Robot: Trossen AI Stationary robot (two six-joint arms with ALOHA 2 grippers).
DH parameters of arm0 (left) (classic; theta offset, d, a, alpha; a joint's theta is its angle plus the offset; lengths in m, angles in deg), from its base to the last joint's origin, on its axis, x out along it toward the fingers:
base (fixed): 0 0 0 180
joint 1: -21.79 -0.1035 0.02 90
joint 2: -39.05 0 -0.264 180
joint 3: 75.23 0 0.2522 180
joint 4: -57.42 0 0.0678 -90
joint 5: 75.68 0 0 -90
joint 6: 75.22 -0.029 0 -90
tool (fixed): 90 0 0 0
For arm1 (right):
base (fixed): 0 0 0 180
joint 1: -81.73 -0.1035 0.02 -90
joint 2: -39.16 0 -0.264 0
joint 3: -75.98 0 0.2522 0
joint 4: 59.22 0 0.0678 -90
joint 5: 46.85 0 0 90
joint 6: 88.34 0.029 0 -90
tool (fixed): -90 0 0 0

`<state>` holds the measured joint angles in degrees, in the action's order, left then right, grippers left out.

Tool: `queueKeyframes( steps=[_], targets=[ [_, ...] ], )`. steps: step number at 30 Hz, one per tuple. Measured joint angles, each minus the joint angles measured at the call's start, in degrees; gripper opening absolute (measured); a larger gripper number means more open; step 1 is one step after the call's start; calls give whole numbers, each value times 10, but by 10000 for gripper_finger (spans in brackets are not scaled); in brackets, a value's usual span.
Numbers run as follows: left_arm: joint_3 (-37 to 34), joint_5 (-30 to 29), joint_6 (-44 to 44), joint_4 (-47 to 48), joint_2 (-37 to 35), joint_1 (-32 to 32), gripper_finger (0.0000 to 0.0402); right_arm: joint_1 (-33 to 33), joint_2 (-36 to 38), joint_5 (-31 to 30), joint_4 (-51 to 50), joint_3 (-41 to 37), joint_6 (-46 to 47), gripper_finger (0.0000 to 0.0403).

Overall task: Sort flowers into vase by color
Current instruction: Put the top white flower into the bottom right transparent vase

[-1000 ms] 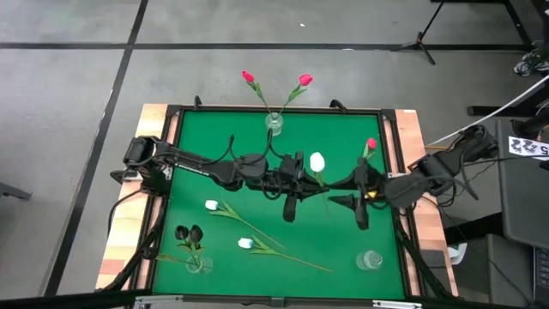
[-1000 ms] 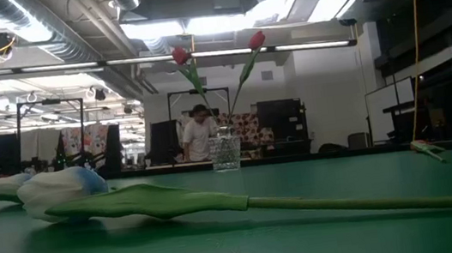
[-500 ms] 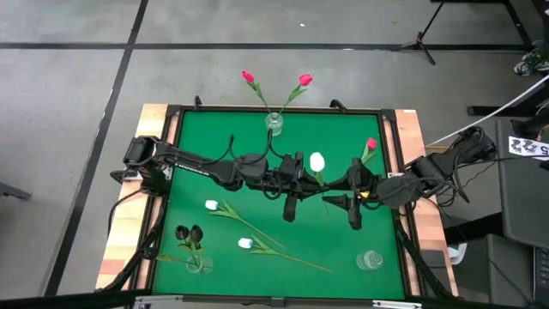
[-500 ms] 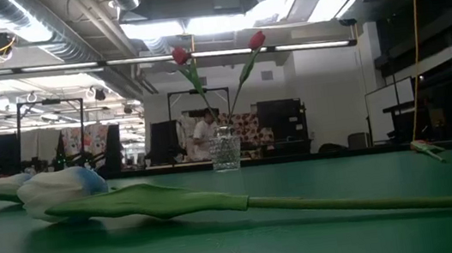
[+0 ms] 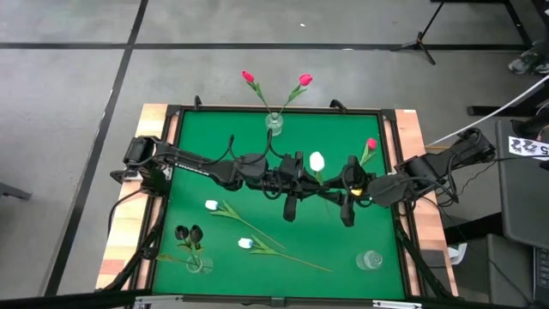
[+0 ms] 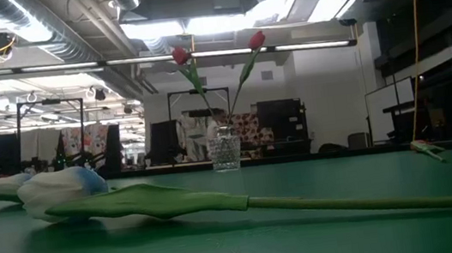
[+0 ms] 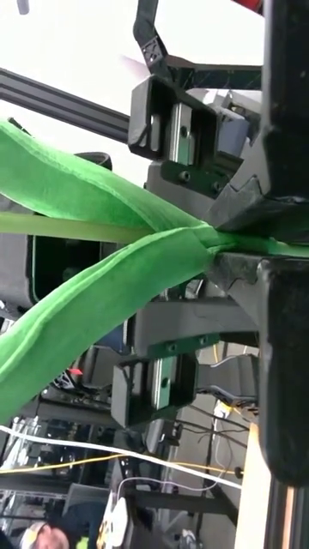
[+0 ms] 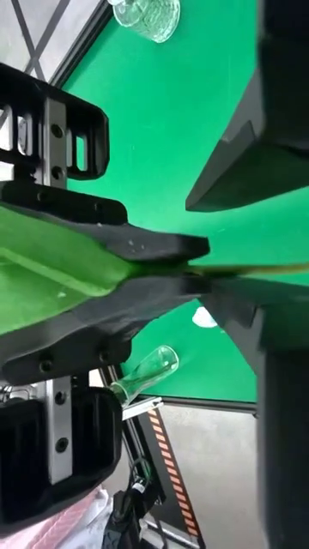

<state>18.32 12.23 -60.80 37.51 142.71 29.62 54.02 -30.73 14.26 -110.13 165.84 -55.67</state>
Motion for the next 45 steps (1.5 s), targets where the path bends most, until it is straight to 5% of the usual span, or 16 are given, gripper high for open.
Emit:
queueKeyframes(
  steps=[8,21,29,45],
  targets=[
    [0,-4,0,2,0,-1,22,0,-1,2,0,0,0,12],
    [0,12,-30,3,-13,-2,122,-52,10,-145,-7,0,53,5],
    [0,46,-10,95,-22,5,194,-176,55,-339,-103,0,206,4],
    [0,46,47,107,-22,5,205,-383,23,-376,-310,0,553,1]
  ],
)
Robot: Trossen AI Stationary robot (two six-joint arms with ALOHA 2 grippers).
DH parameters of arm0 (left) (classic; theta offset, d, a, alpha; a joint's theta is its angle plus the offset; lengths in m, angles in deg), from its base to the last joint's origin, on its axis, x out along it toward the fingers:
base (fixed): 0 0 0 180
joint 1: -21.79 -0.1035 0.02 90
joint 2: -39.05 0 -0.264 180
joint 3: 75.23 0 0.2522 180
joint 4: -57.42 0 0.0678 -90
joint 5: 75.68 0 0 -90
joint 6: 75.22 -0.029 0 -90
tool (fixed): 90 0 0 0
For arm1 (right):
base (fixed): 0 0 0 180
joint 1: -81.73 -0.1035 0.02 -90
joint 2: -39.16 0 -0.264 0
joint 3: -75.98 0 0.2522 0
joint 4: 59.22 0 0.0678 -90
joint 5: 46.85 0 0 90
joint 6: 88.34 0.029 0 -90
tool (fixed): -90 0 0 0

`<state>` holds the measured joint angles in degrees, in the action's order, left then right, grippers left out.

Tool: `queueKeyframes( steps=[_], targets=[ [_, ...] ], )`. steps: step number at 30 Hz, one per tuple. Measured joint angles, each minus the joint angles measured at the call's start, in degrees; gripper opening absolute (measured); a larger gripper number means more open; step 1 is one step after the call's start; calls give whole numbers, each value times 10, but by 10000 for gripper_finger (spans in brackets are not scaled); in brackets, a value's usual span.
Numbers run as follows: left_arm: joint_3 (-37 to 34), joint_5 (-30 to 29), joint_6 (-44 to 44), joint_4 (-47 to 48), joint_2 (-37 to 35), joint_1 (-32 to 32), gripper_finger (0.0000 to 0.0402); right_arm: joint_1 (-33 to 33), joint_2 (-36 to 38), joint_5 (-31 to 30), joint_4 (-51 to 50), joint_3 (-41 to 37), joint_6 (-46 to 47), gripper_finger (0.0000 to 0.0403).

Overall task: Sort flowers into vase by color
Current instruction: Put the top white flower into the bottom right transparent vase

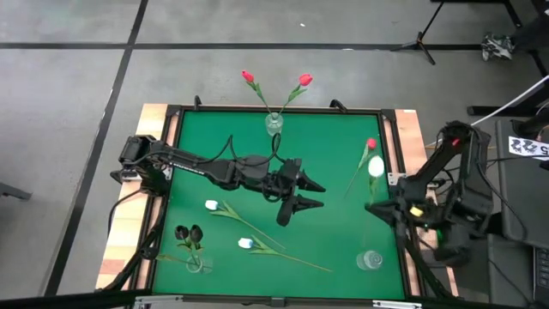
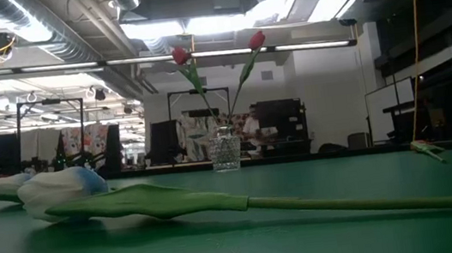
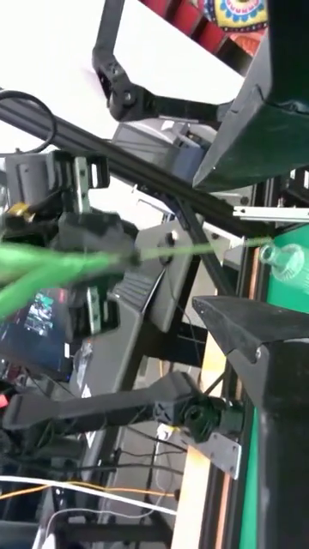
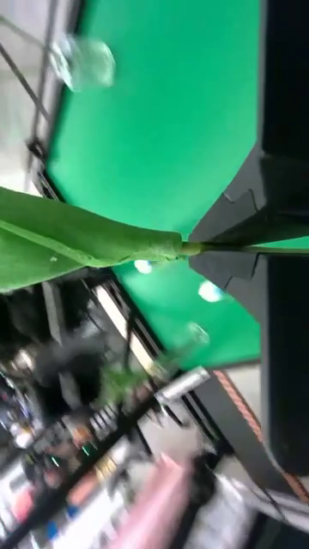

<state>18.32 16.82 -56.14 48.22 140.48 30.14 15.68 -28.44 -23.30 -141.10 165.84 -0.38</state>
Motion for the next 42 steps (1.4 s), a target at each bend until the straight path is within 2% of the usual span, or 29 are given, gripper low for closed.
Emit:
queueKeyframes(
  steps=[5,8,10,13,18,20,22,27,33,38,42],
  targets=[
    [0,-1,3,0,0,-1,205,-44,-22,-3,-31,0,30,1],
    [0,-1,7,1,0,-1,205,-67,-33,-59,-60,0,46,1],
    [0,-1,8,0,0,0,205,-86,-38,-69,-72,0,50,1],
    [0,-1,23,1,0,-1,205,-100,-46,-10,-86,0,80,0],
    [0,-10,31,1,0,-1,205,-140,-55,81,-208,0,225,0],
    [0,-24,31,1,0,-1,205,-167,-53,84,-219,0,239,0],
    [0,-32,31,1,0,-1,205,-189,-47,68,-219,-2,221,0],
    [0,-55,37,1,1,-1,205,-235,-7,80,-220,-2,190,0],
    [0,-67,57,1,1,0,205,-279,56,-1,-220,-2,116,0],
    [0,-59,47,0,1,12,205,-329,64,-132,-219,-2,6,0],
    [0,-57,59,-9,1,21,205,-393,60,-152,-213,-13,-13,0]
  ],
)
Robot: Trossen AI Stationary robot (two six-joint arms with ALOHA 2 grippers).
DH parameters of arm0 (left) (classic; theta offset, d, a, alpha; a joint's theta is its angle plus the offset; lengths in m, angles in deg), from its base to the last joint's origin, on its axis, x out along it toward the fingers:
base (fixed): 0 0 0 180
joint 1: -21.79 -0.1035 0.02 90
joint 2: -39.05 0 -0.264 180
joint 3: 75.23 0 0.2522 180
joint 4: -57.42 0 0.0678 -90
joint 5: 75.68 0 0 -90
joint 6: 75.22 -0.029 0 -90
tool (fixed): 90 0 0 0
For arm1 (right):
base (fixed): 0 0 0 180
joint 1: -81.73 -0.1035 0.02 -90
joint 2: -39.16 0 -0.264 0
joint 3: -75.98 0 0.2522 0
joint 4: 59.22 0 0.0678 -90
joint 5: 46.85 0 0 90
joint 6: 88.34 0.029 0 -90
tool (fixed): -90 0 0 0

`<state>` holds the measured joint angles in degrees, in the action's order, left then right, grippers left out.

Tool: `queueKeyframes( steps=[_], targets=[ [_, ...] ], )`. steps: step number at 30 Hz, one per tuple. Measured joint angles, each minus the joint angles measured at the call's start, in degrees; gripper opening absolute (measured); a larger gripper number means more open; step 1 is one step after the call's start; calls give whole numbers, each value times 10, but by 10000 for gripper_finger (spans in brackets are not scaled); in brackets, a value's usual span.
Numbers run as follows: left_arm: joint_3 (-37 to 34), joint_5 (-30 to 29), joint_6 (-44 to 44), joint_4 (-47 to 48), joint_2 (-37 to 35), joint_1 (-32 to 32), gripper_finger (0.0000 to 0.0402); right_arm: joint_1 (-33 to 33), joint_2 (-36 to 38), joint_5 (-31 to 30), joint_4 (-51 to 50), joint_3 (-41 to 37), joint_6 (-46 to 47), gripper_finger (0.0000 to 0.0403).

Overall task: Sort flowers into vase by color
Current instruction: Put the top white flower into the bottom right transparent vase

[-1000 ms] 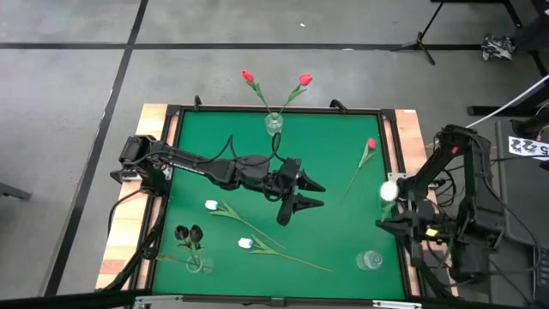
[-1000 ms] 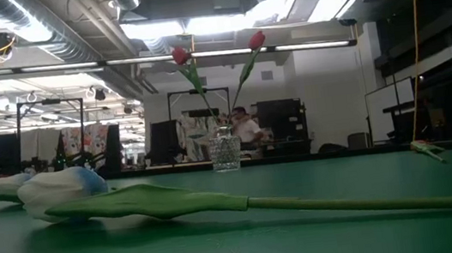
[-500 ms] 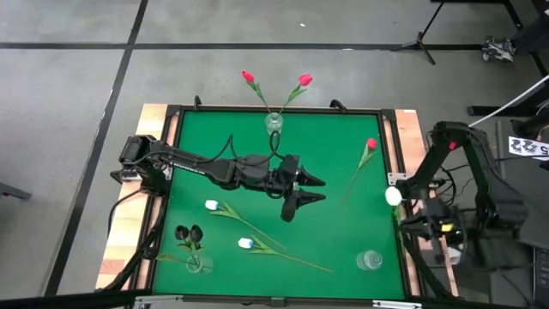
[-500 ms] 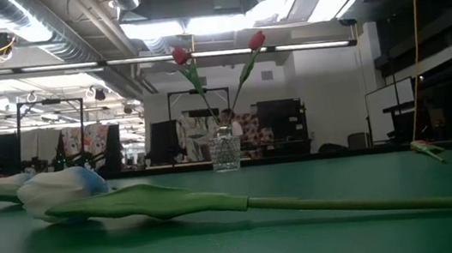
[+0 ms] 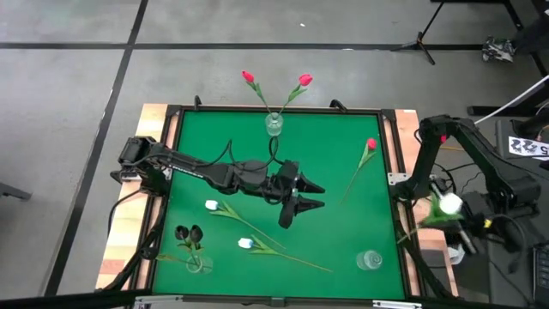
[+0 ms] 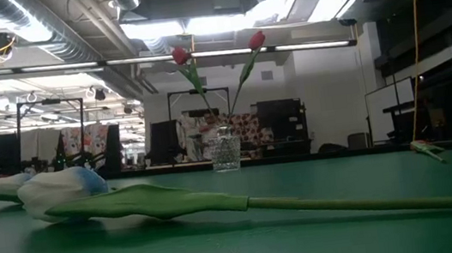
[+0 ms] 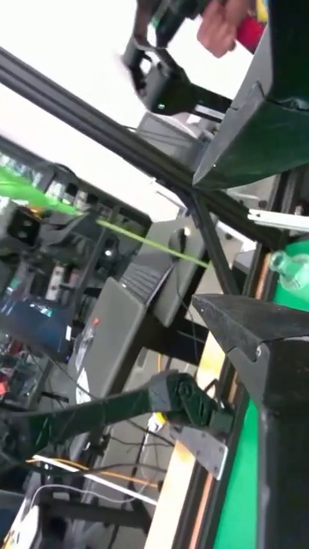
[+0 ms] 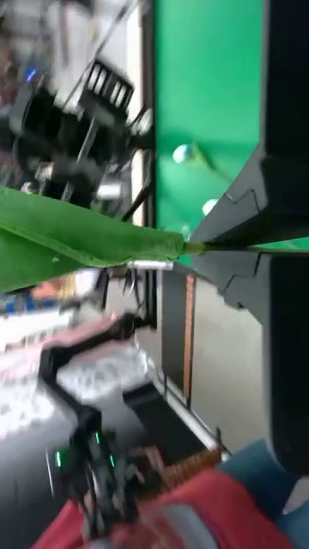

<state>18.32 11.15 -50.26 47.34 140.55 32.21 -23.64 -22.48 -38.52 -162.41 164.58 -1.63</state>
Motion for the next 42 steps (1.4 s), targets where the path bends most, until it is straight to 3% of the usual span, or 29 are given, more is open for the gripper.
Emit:
queueKeyframes(
  steps=[6,10,18,28,42],
  targets=[
    [0,-47,6,-20,0,18,205,-142,6,-54,0,-82,20,0],
    [0,-102,2,-44,0,24,205,-200,30,-57,-2,-145,103,0],
    [0,-142,-12,-42,0,26,205,-214,67,-59,-4,-220,122,0],
    [0,-145,-35,-39,0,27,205,-192,96,-60,-6,-225,103,0],
    [0,-145,-63,-33,0,26,205,-187,241,-62,-6,-217,-39,0]
  ],
)
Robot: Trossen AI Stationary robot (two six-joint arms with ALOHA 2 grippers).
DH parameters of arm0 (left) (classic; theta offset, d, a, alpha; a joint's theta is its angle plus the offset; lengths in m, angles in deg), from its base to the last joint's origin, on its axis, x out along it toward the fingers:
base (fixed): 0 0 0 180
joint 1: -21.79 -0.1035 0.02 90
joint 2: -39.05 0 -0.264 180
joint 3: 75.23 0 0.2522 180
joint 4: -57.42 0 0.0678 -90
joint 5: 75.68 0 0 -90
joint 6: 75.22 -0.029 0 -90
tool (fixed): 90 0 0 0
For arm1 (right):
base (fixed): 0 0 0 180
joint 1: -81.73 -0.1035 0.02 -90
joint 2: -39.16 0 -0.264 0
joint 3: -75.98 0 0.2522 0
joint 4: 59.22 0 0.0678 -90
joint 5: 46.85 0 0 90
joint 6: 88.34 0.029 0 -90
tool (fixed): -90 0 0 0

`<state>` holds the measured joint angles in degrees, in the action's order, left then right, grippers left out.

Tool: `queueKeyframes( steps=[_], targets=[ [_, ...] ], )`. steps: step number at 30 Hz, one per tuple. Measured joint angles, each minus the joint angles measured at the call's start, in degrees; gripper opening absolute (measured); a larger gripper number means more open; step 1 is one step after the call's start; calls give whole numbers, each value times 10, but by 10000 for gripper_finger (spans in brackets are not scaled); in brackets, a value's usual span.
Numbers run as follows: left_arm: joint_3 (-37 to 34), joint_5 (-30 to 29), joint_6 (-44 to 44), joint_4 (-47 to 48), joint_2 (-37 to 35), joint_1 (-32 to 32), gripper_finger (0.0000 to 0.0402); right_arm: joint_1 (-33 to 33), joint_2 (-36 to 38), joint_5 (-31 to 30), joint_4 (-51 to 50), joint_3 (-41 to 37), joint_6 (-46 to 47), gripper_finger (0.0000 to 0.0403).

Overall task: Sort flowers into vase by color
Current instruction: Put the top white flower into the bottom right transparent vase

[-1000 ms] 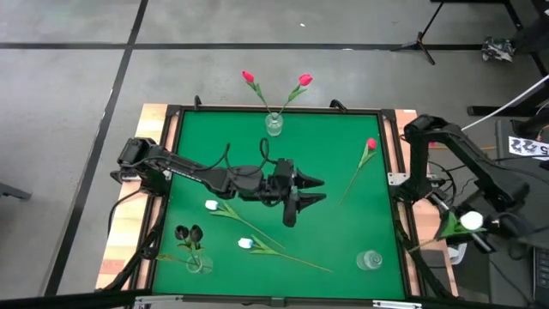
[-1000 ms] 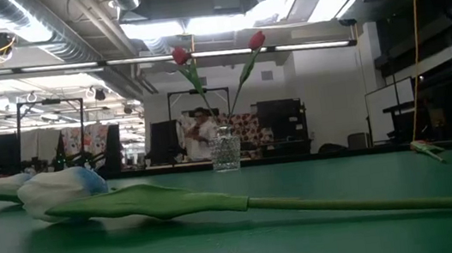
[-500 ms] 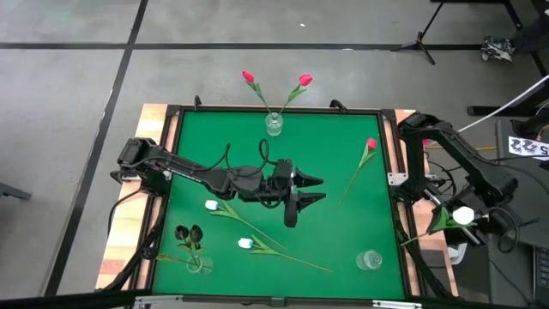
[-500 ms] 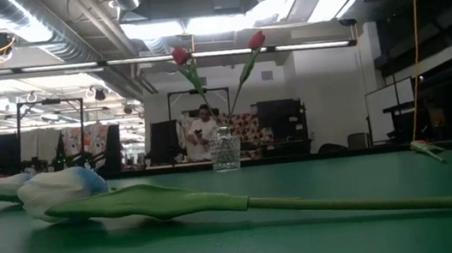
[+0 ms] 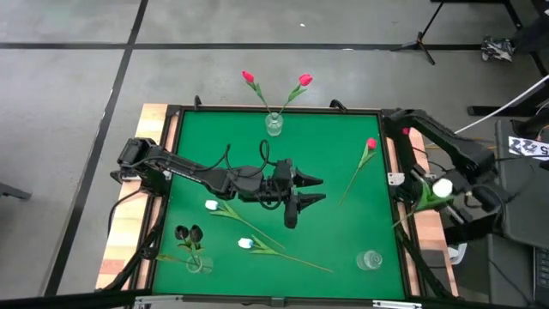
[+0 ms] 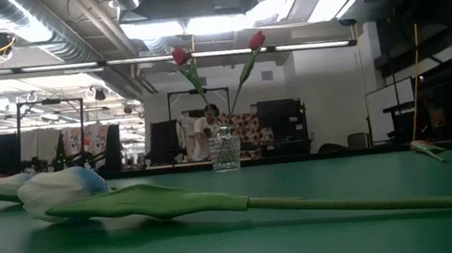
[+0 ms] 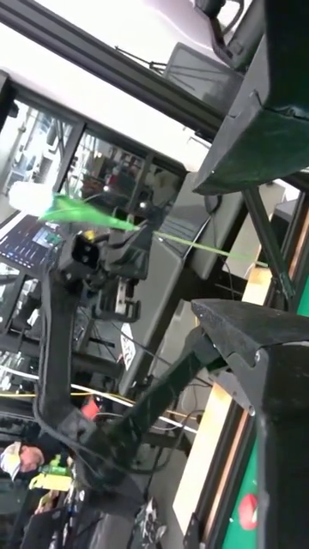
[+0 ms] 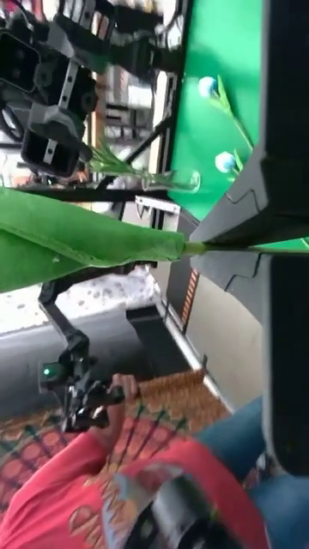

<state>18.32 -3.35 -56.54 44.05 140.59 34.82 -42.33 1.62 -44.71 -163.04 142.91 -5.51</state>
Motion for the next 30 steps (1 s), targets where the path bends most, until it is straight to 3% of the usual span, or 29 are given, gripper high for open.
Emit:
queueKeyframes(
  steps=[4,10,13,16,21,25,30],
  targets=[
    [0,0,-7,0,0,0,205,-35,33,-1,0,39,-19,0],
    [0,0,-13,0,0,0,205,-112,8,-3,2,85,-84,0],
    [0,0,-12,0,0,0,205,-95,-9,-3,2,78,-86,0],
    [0,0,-12,0,0,0,205,-15,-22,0,28,60,-60,0],
    [0,0,-1,0,0,0,205,195,-48,-3,184,43,-75,0],
    [0,-2,7,0,0,0,205,344,-97,1,231,40,-76,0],
    [0,-9,12,0,0,0,205,462,-152,35,281,39,-43,0]
  ],
)
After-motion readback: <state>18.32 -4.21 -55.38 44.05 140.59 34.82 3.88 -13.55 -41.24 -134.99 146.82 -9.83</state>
